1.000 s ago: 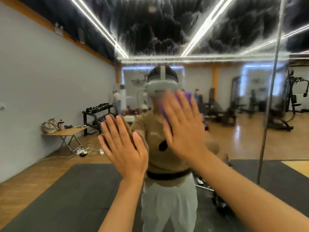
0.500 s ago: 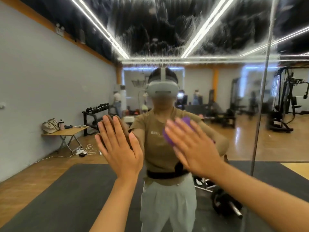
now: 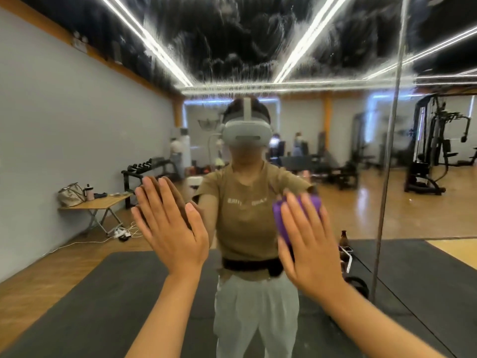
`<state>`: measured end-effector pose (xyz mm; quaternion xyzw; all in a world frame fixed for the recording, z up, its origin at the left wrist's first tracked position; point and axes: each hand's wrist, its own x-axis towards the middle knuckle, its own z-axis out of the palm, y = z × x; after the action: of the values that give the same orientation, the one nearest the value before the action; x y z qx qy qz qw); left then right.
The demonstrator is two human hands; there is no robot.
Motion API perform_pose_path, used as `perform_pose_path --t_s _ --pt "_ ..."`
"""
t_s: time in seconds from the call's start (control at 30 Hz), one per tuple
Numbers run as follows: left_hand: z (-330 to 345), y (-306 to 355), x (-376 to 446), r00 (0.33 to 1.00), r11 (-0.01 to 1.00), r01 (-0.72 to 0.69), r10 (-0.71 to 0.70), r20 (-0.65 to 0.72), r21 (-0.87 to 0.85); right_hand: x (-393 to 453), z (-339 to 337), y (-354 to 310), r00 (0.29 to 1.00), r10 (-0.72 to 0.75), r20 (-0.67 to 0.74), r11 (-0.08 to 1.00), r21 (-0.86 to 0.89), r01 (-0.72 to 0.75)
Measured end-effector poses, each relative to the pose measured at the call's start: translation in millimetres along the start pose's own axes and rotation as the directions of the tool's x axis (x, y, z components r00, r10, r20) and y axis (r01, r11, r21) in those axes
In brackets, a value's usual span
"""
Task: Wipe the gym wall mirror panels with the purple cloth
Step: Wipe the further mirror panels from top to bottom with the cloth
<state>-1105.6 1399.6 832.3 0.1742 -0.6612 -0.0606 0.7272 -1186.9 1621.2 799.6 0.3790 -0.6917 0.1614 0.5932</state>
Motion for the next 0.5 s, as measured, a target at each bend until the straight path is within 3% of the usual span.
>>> perform_pose_path --t_s 0.1,0.17,0.3,0.5 --pt "1 0 0 1.000 1.000 -0.005 0.005 -0.017 0.005 -62 6 -3 0.995 -0.060 0.083 0.997 -0.048 0.064" --pt "2 0 1 1.000 1.000 -0.005 0.006 -0.019 0.007 -59 5 2 0.993 -0.073 0.095 0.997 -0.027 0.076" --pt "1 -1 1 1.000 1.000 -0.004 0.004 -0.016 0.000 16 -12 15 0.999 -0.024 0.033 1.000 0.020 0.023" --pt "1 0 1 1.000 1.000 -0.007 0.007 -0.020 -0.010 145 -41 55 1.000 -0.018 -0.007 0.998 -0.062 0.017"
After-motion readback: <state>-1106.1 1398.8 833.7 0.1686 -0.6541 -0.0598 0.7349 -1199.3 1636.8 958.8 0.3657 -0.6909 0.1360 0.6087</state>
